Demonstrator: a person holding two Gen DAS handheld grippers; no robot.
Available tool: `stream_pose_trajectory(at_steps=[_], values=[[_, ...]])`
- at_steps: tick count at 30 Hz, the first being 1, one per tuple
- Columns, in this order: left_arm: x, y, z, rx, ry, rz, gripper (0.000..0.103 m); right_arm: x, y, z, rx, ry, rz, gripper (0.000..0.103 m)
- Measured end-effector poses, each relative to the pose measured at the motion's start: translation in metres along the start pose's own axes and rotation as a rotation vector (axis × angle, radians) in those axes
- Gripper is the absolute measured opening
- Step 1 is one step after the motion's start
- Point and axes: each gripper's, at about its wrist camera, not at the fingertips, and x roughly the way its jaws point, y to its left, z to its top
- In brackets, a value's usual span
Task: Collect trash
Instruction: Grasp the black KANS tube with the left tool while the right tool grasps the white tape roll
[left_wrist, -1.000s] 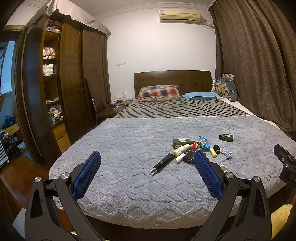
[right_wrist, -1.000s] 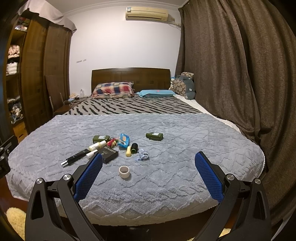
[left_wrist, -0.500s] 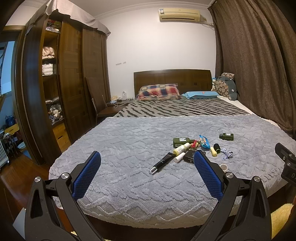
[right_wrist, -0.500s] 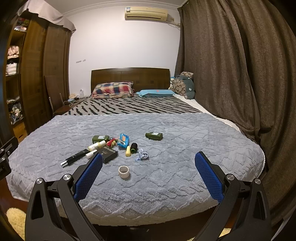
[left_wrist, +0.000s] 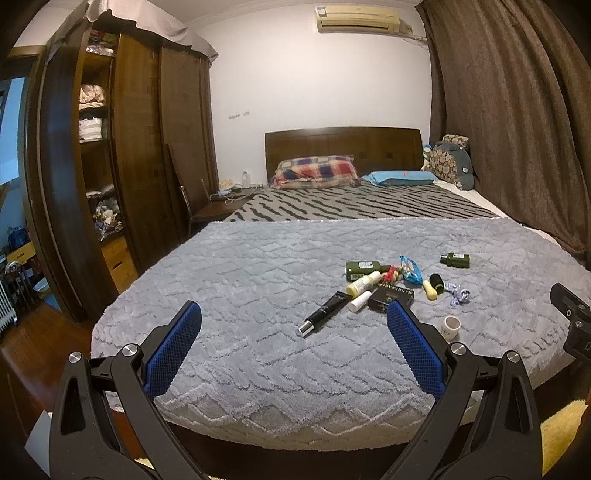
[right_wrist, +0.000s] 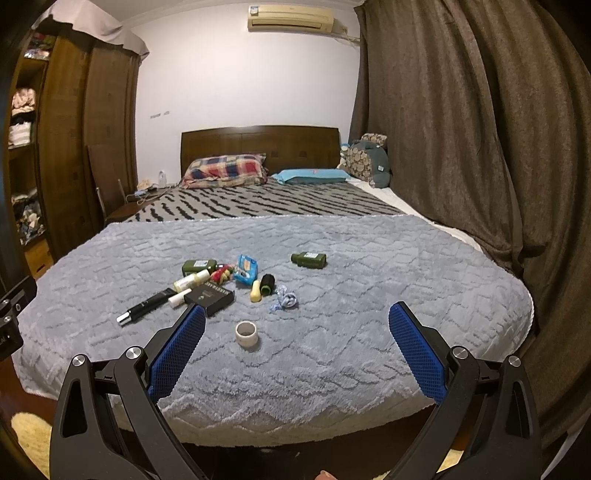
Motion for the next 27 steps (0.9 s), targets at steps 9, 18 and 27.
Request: stream_pose_trajectory(at_steps=[9,18,27], values=[[0.032,0.000,-0.012,0.013,0.042,-0.019,0.095,0.041,0.009,-0.020,-0.020,0.073,0.005,0.100],[0.081,-0.007,-0.029,0.062,0.126,-0.021,0.095,0.089,0.022,-0.039,-0.045,0.151,0.048,0.100],[0.151,-0.011,-0.042,0.133,0.243,-0.061,0.095,0.146,0.026,-0.053,0.005,0.213,0.112,0.098]])
